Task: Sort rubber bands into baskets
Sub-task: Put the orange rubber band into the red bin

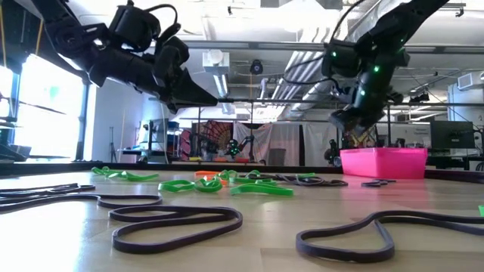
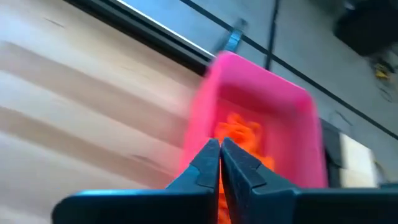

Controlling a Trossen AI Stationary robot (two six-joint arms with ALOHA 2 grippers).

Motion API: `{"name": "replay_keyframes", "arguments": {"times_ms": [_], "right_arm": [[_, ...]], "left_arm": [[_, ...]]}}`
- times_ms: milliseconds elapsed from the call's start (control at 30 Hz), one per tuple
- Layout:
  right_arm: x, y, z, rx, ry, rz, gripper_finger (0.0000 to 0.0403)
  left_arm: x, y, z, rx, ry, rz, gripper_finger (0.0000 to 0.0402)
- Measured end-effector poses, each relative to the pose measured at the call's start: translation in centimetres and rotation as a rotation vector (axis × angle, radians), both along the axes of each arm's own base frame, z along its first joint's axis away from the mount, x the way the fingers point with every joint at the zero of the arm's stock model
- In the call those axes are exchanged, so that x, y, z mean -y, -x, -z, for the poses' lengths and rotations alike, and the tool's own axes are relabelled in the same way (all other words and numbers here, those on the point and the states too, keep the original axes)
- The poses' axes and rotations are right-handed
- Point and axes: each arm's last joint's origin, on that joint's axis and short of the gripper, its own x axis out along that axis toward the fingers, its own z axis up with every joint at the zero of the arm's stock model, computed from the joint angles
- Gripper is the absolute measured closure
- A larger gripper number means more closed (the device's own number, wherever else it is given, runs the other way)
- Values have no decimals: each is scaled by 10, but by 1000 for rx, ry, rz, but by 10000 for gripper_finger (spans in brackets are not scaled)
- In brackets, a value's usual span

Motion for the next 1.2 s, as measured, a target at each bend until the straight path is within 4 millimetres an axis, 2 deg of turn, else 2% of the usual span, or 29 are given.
{"name": "replay_keyframes", "arguments": {"times_ms": [167, 333, 433, 567, 833, 1200], "right_arm": [[-17, -22, -4, 146, 3, -128, 402], [-30, -41, 0, 366, -25, -384, 402], [-33, -42, 7, 458, -43, -489, 402], [-37, -39, 17, 490, -69, -605, 403], [-40, -32, 28, 515, -165, -591, 402], [-40, -33, 27, 523, -145, -584, 402]], "left_arm": [[-6, 2, 0, -3, -11, -21, 401], [-9, 3, 2, -26, -30, -28, 401], [-9, 4, 4, -57, -48, -19, 401], [-9, 5, 7, -86, -63, -13, 401], [-10, 7, 12, -155, -75, -58, 391], [-12, 19, 30, -372, -44, -231, 305]]}}
